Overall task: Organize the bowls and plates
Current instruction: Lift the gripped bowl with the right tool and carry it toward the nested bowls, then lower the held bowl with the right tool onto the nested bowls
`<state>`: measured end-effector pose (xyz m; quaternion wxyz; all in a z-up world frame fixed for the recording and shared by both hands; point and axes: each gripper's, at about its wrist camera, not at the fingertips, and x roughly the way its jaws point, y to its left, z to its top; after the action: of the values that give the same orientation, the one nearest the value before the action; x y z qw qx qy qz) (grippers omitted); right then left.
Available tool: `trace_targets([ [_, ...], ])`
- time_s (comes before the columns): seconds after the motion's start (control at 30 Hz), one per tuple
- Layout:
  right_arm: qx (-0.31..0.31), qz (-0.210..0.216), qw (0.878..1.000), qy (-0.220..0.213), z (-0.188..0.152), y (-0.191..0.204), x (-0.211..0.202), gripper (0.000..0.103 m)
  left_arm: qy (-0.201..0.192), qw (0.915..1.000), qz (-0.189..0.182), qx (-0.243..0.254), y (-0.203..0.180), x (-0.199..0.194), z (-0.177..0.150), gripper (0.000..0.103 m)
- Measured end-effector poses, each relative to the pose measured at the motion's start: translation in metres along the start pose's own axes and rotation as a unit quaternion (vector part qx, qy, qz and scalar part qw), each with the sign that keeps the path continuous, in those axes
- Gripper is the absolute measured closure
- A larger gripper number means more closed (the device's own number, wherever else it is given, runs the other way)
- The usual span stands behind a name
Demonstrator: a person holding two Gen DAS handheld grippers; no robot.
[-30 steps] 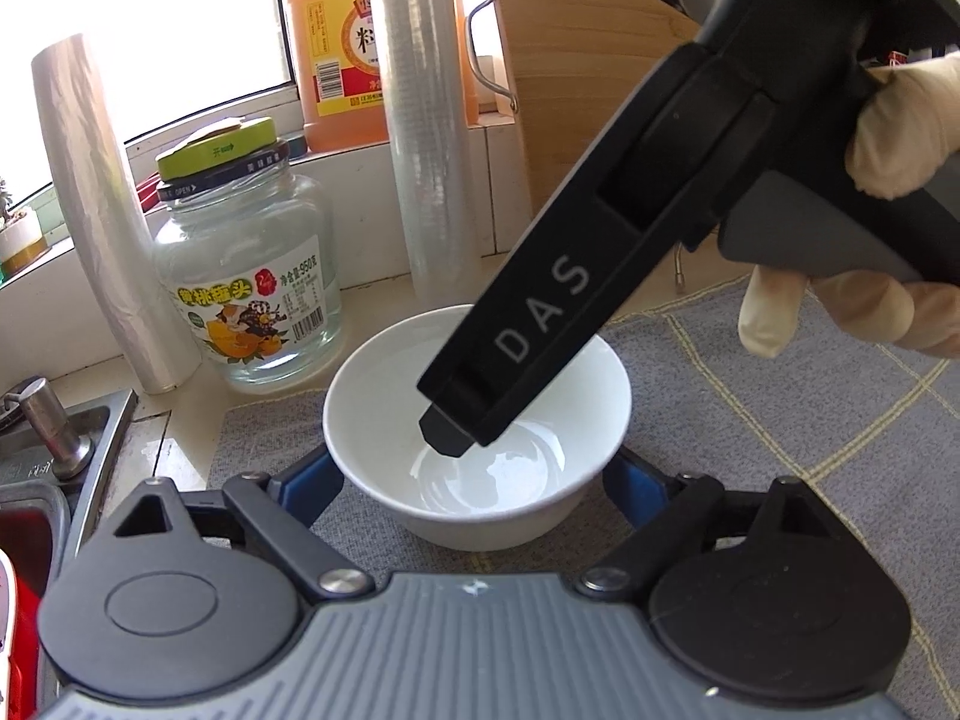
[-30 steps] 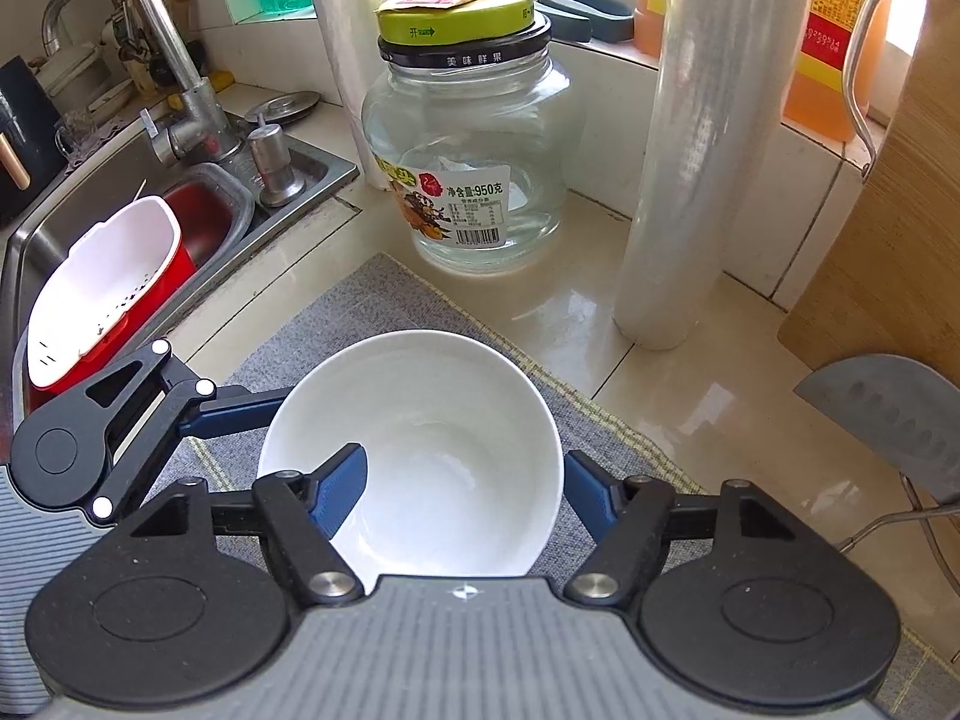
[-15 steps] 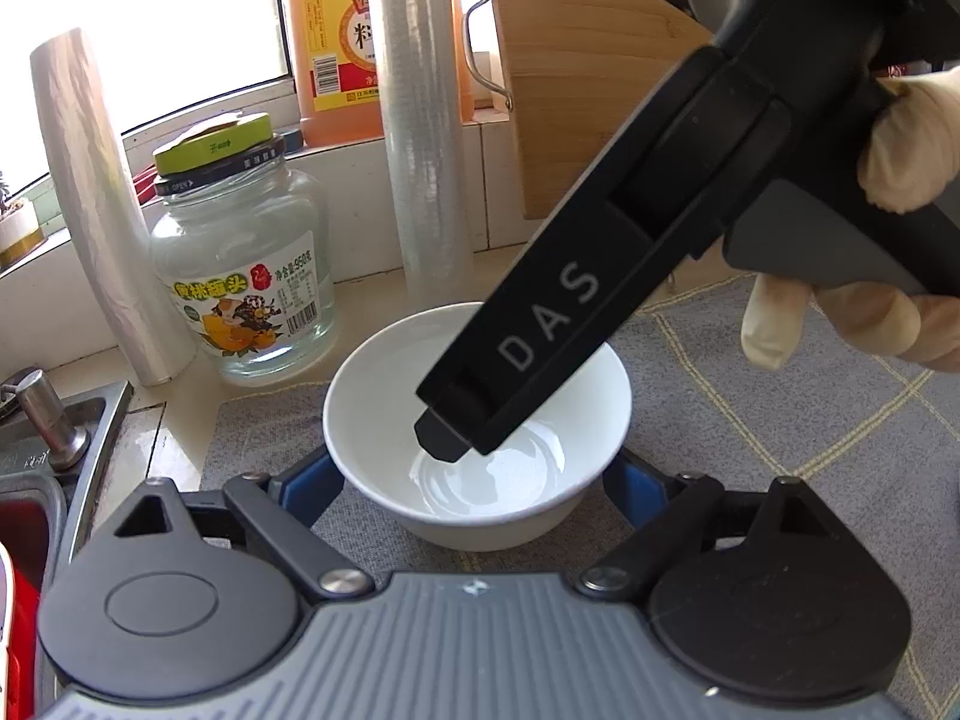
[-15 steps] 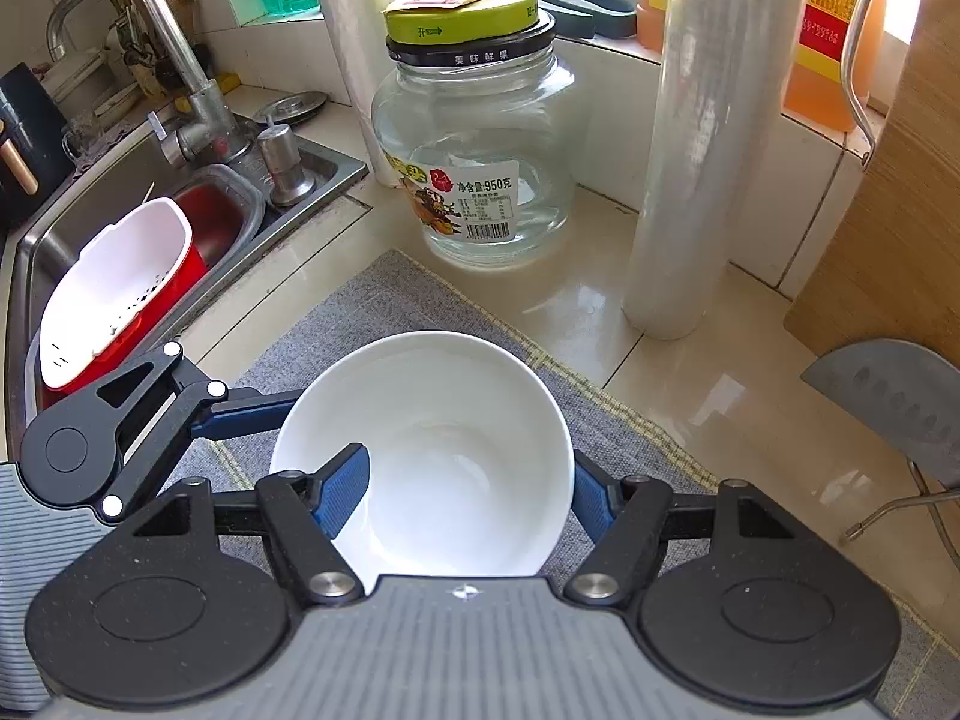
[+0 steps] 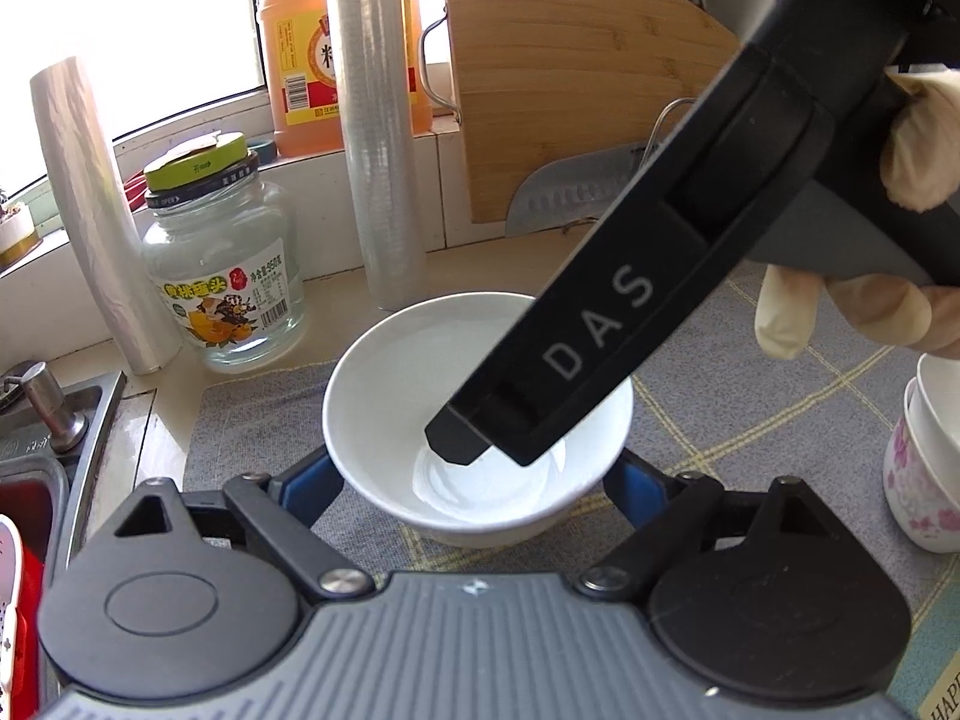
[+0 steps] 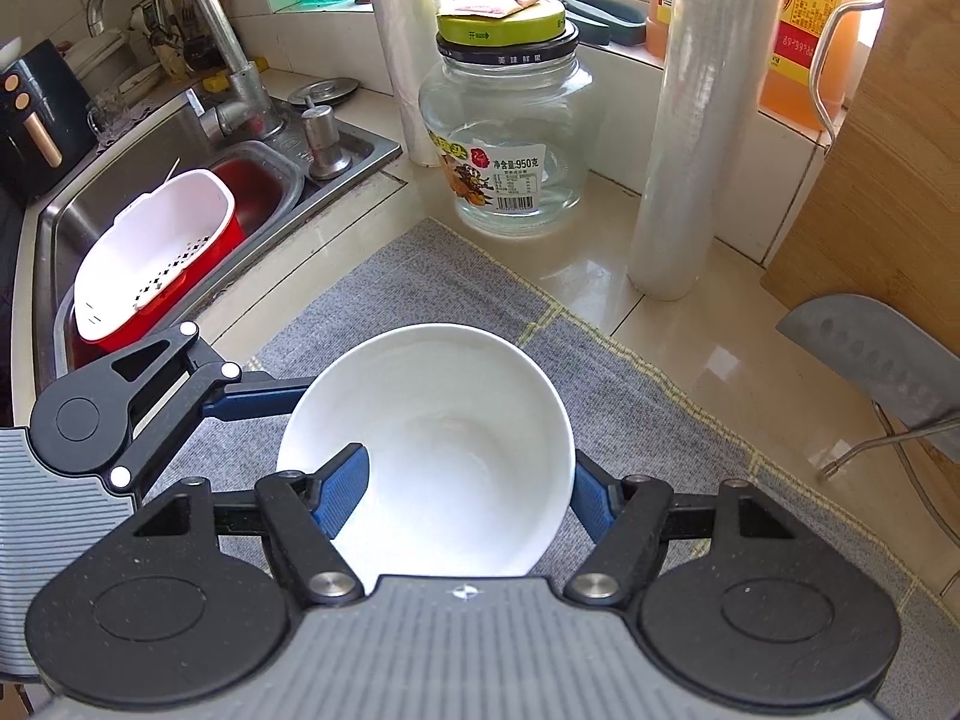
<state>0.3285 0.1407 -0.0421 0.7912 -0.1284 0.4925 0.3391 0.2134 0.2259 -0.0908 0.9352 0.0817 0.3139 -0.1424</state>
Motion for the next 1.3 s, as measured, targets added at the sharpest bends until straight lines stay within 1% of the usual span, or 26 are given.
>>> trace_targets([
  [0.2, -0.006, 0.008, 1.0, -0.005, -0.017, 0.006, -0.022, 0.027, 0.005, 1.0, 0.003, 0.002, -0.016, -0.02, 0.0, 0.011],
  [0.4, -0.006, 0.013, 1.0, -0.018, -0.038, 0.013, -0.046, 0.027, 0.008, 0.9998, 0.003, 0.016, -0.035, -0.04, 0.001, 0.011],
  [0.53, -0.003, 0.016, 1.0, -0.027, -0.05, 0.015, -0.064, 0.027, 0.009, 0.9998, -0.004, 0.018, -0.046, -0.052, 0.003, 0.011],
  [0.8, 0.016, 0.018, 0.999, -0.037, -0.077, 0.011, -0.093, 0.027, 0.007, 0.9991, -0.019, 0.037, -0.07, -0.073, 0.005, 0.011],
  [1.07, 0.03, 0.012, 0.999, -0.042, -0.102, 0.003, -0.113, 0.027, 0.007, 0.998, -0.035, 0.052, -0.092, -0.083, 0.008, 0.011],
  [1.3, 0.045, 0.0, 0.998, -0.051, -0.124, -0.007, -0.136, 0.027, -0.001, 0.9961, -0.055, 0.069, -0.114, -0.09, 0.012, 0.011],
])
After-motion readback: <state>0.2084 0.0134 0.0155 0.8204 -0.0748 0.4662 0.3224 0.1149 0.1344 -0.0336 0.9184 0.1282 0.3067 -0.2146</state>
